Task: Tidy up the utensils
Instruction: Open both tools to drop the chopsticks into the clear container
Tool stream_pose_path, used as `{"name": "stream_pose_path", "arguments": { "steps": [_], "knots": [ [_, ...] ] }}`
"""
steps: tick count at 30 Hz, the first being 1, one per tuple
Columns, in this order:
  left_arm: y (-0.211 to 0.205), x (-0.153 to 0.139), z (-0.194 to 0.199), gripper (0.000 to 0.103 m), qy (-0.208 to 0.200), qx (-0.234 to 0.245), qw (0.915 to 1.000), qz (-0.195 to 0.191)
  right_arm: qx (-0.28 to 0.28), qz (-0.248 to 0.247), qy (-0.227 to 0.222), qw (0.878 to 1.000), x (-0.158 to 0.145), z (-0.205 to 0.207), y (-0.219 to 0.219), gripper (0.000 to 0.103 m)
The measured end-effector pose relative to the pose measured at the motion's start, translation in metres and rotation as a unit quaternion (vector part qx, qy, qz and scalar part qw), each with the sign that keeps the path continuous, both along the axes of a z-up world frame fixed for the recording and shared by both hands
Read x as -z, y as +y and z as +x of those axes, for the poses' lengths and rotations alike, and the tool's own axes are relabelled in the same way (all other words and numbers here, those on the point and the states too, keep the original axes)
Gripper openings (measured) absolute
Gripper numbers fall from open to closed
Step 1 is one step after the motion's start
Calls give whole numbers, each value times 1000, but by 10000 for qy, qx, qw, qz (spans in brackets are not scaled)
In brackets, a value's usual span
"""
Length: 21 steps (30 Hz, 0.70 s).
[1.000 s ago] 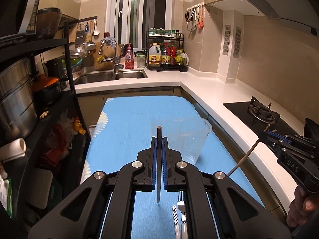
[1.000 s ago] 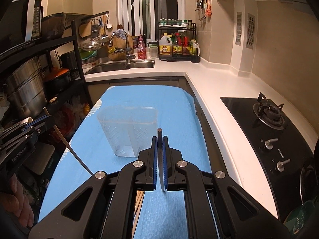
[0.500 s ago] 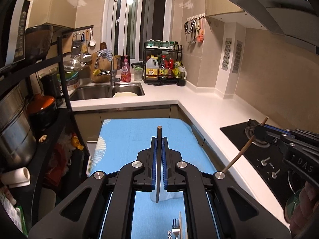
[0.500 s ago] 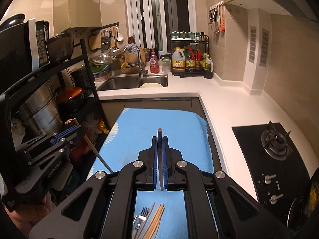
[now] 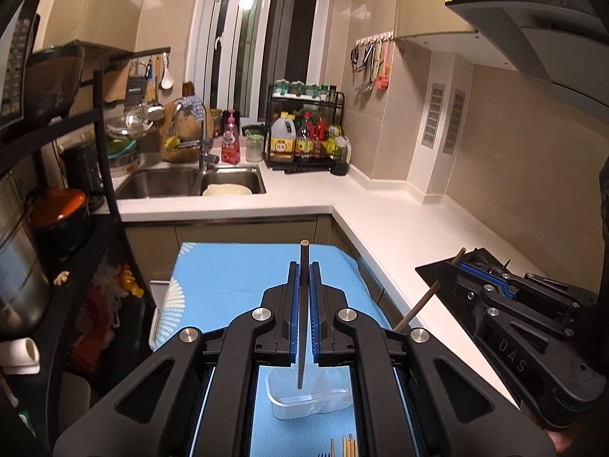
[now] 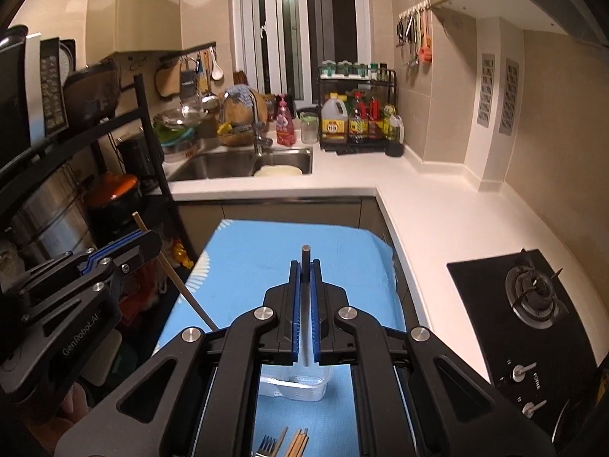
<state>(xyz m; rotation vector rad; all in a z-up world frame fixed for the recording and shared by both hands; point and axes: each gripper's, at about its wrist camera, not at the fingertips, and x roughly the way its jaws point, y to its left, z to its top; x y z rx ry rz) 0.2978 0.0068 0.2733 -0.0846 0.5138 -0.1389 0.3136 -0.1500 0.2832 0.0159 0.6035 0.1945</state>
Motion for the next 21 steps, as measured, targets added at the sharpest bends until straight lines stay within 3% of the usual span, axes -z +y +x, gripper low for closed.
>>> {"name": "stream_pose_path", "arguments": {
  "steps": [11, 13, 14, 15, 16, 17, 21],
  "knots": [
    [-2, 50, 25, 5, 525, 4, 9985, 128, 56, -20, 497, 9987, 54, 19, -2, 6],
    [-3, 52, 26, 5, 582, 20, 9982, 152, 95, -14, 499, 9987, 55, 18, -4, 9],
    [-3, 52, 26, 6, 618, 19, 9980, 156, 135, 1, 469, 9988, 54, 16, -5, 20],
    [-2, 51, 25, 14, 618, 26, 9980, 135, 151, 12, 412, 9990, 51, 13, -6, 29],
    [-2, 48, 23, 21, 589, 27, 9982, 118, 170, -9, 354, 9992, 48, 10, -7, 31],
    [-1, 44, 19, 36, 515, 18, 9986, 114, 179, -43, 314, 9993, 45, 7, -7, 31],
    [2, 29, 0, 39, 246, -88, 9996, 141, 132, -77, 125, 9998, 32, -12, -8, 32]
  ]
}}
